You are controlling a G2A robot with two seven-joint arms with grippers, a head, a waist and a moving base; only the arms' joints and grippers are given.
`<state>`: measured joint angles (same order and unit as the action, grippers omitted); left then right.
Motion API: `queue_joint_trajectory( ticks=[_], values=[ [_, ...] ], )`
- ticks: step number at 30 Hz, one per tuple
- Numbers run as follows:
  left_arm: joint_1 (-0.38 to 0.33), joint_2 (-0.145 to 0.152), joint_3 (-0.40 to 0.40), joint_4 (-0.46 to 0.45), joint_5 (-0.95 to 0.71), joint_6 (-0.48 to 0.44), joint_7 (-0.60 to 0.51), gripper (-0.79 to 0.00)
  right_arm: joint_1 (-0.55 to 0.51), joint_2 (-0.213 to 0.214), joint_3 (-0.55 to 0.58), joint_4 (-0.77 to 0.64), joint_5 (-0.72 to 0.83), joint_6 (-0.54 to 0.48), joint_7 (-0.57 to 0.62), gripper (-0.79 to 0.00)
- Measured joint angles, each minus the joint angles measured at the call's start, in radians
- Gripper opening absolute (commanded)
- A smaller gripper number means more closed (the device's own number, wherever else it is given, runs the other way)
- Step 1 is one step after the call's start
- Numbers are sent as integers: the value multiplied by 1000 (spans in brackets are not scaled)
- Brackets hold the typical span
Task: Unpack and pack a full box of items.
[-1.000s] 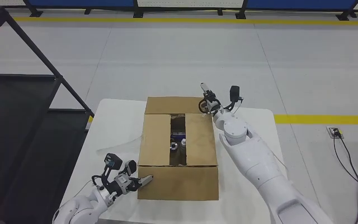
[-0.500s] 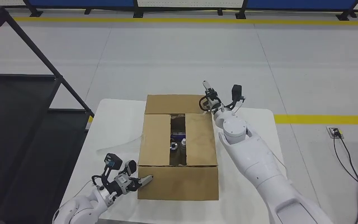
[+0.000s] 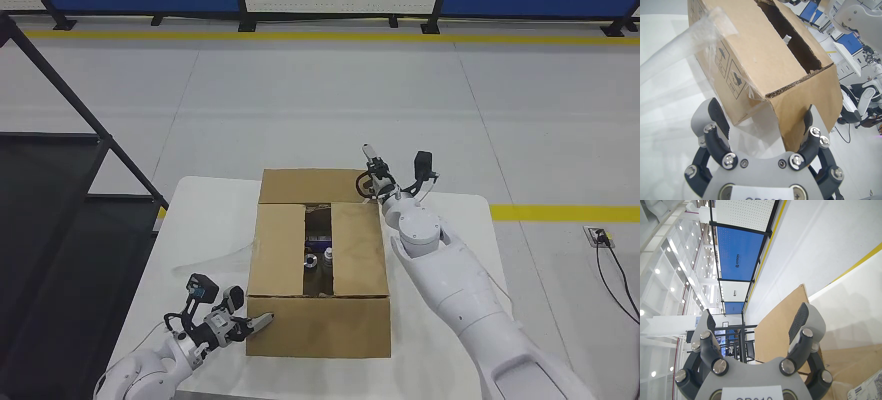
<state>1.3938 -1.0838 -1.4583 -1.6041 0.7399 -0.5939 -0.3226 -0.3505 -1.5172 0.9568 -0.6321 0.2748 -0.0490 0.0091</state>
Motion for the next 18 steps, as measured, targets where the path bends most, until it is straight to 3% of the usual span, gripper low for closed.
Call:
queue_joint_trajectory(
  ticks=[13,18],
  values=[
    [0,0,1,0,-1,1,0,0,-1,0,1,-1,1,-1,0,0],
    [8,-5,13,-42,-10,71,22,0,-68,22,32,-80,-44,-133,78,0]
  ],
)
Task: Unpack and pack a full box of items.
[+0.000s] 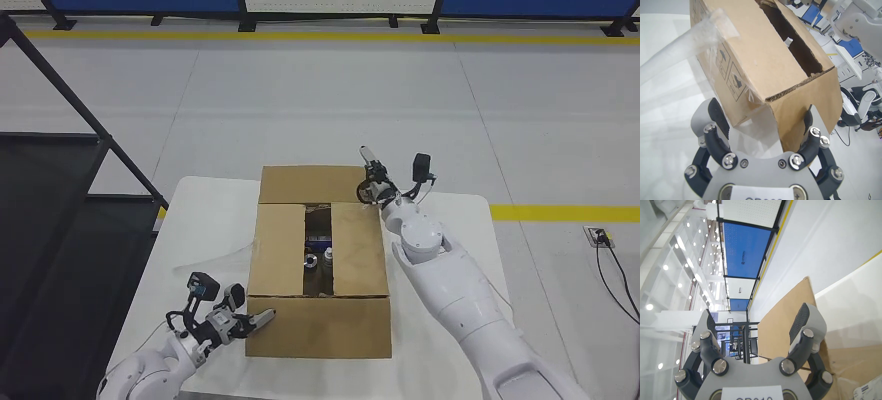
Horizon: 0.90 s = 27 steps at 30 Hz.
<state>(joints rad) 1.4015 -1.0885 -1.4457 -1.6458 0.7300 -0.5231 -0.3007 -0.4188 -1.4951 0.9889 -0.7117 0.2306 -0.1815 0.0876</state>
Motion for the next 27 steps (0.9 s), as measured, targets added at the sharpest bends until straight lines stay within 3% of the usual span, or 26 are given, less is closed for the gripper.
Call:
queue_joint_trajectory(
  ticks=[6,14,27],
  values=[
    [67,2,-57,-73,-56,19,71,0,-83,39,33,-154,-114,-106,168,0],
    [154,5,-147,-109,-140,39,145,0,-172,83,83,-373,-189,-70,461,0],
    [139,3,-137,-118,-168,51,130,0,-171,76,55,-370,-184,-58,485,0]
  ],
)
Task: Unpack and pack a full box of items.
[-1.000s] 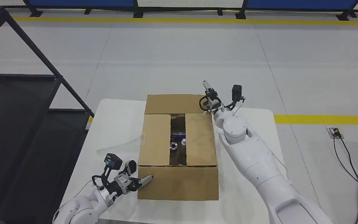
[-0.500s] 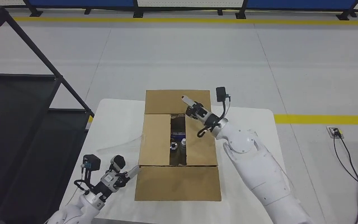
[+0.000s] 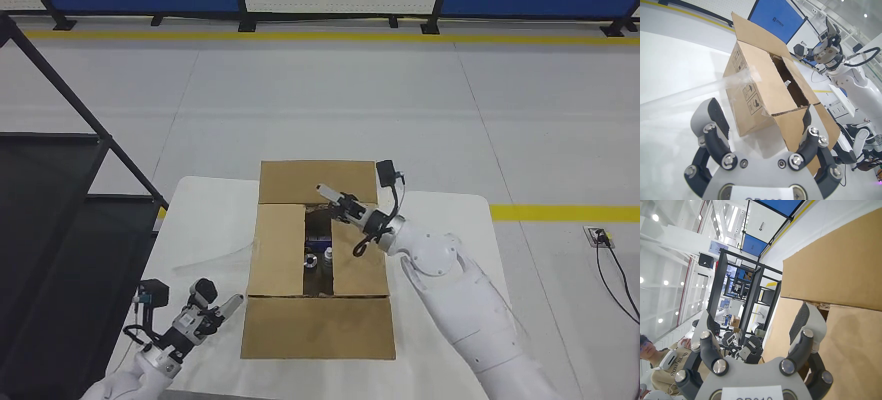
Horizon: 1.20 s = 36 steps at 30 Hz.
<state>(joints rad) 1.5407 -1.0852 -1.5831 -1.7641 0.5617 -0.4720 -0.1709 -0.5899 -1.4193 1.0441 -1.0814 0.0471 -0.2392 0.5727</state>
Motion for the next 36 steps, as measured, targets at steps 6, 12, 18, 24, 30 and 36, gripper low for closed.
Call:
queue_joint_trajectory(
  ticks=[6,12,18,24,30,36],
  values=[
    [-5,-5,-3,-12,-14,48,37,0,85,-30,-83,103,26,15,105,0],
    [11,-7,-20,-12,-83,25,60,0,180,-72,-166,260,28,76,144,0],
    [24,-7,-28,-14,-96,2,41,0,241,-116,-216,385,88,59,205,0],
    [20,-8,-17,-23,-89,-7,9,0,287,-153,-225,485,174,-8,258,0],
    [13,-11,24,-39,-24,10,-11,0,313,-173,-205,533,262,-86,314,0],
    [-5,-17,88,-49,73,48,-4,0,329,-189,-185,538,338,-138,355,0]
  ],
)
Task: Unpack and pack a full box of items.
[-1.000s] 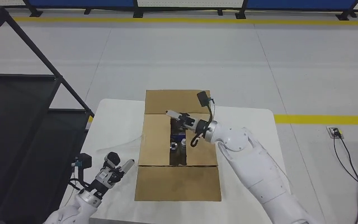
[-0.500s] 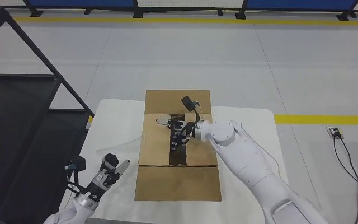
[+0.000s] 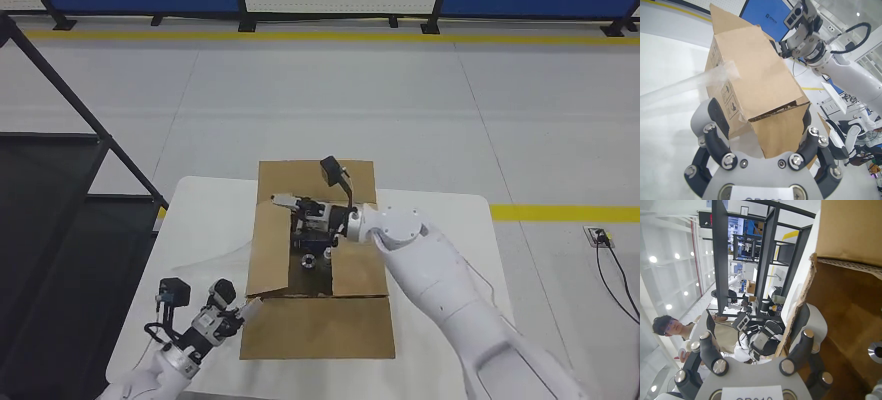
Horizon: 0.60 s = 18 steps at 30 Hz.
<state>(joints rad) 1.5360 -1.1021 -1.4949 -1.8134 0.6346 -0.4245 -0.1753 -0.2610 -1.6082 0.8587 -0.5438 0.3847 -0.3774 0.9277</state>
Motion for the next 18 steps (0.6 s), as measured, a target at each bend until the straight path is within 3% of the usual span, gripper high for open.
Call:
queue_joint_trajectory(
  ticks=[8,18],
  values=[
    [-31,-13,69,14,58,75,46,0,26,-36,-20,9,32,-36,28,0],
    [-48,-31,91,34,-27,154,152,0,62,-76,-34,71,82,-99,128,0]
  ],
)
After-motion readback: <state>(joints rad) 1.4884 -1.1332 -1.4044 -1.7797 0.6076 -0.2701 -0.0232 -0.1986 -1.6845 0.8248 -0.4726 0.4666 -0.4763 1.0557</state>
